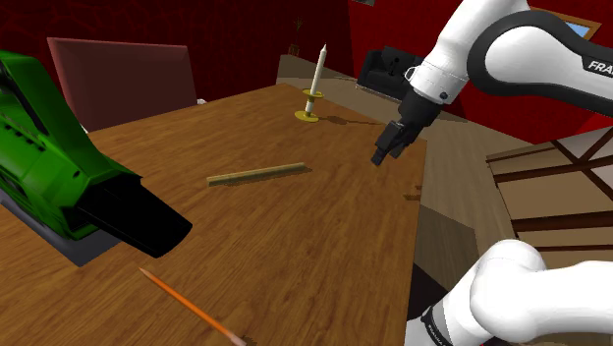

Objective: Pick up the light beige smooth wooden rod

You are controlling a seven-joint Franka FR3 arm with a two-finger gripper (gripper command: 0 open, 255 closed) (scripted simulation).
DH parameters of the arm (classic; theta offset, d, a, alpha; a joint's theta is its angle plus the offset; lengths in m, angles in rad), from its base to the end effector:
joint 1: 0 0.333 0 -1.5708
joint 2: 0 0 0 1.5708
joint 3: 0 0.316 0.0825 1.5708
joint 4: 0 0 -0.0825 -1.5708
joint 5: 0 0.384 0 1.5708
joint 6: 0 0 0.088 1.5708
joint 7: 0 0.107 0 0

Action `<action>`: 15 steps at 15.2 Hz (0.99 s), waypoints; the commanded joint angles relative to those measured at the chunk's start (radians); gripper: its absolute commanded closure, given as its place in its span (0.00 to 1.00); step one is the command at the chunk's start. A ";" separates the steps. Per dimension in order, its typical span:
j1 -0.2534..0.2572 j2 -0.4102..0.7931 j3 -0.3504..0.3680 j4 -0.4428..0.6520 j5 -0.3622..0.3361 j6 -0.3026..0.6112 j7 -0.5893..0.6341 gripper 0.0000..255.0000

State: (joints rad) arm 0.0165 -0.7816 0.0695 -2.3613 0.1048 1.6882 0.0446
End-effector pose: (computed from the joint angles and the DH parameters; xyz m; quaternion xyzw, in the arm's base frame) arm 0.3179 0.0440 0.5970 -0.9981 -0.0086 -0.0520 0.0308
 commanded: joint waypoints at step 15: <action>0.216 0.486 -0.012 0.279 -0.044 0.235 -0.631 0.00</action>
State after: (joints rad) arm 0.2175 -0.3278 0.0534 -2.1037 0.0623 1.9101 -0.5388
